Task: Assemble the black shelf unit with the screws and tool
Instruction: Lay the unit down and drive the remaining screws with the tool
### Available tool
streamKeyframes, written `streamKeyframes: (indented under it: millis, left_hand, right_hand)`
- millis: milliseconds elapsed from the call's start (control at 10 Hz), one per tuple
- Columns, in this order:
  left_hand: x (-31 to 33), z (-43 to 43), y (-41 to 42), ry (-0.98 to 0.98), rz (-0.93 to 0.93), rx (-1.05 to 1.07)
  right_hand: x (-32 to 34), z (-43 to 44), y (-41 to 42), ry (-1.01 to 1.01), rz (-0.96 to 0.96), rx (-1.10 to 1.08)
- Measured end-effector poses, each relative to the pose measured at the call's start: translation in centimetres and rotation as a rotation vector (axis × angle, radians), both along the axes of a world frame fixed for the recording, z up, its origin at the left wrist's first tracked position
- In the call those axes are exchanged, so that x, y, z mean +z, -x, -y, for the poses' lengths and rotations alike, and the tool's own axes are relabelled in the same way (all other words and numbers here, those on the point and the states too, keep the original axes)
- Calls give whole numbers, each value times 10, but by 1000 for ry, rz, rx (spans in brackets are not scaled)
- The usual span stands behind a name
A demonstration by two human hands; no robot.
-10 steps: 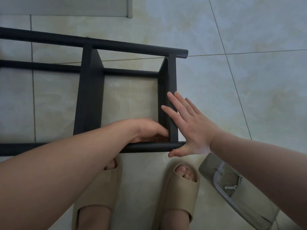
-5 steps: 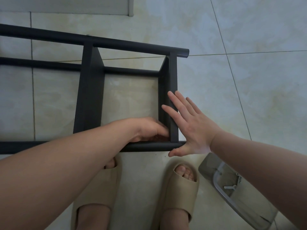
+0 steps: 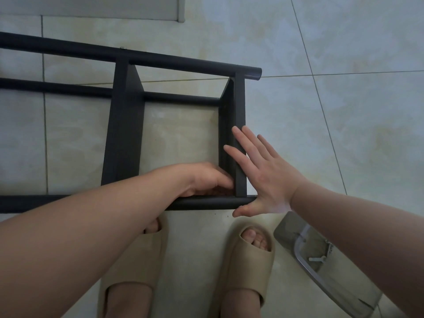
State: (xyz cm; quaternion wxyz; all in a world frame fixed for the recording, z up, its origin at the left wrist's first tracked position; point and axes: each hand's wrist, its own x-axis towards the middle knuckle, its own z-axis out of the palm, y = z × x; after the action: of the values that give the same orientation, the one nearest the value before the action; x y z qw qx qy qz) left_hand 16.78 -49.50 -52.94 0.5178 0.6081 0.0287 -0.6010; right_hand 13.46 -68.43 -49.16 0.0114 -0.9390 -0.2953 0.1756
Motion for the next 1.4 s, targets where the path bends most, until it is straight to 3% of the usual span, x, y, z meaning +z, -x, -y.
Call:
streamKeyframes:
  millis: [200,500,1000,1400]
  left_hand:
    - [-2,-1,-2,29,-66,20]
    - [-5,0,-1,5,13,-16]
    - [-8,0,-1,87,-129,7]
    - [-8,-2,-1,86,-93,43]
  right_hand:
    - [1,0,0,-2,3,1]
    - [2,0,0,7,-14,0]
    - [1,0,0,-16,-1,-3]
    - [1,0,0,-7,-7,-3]
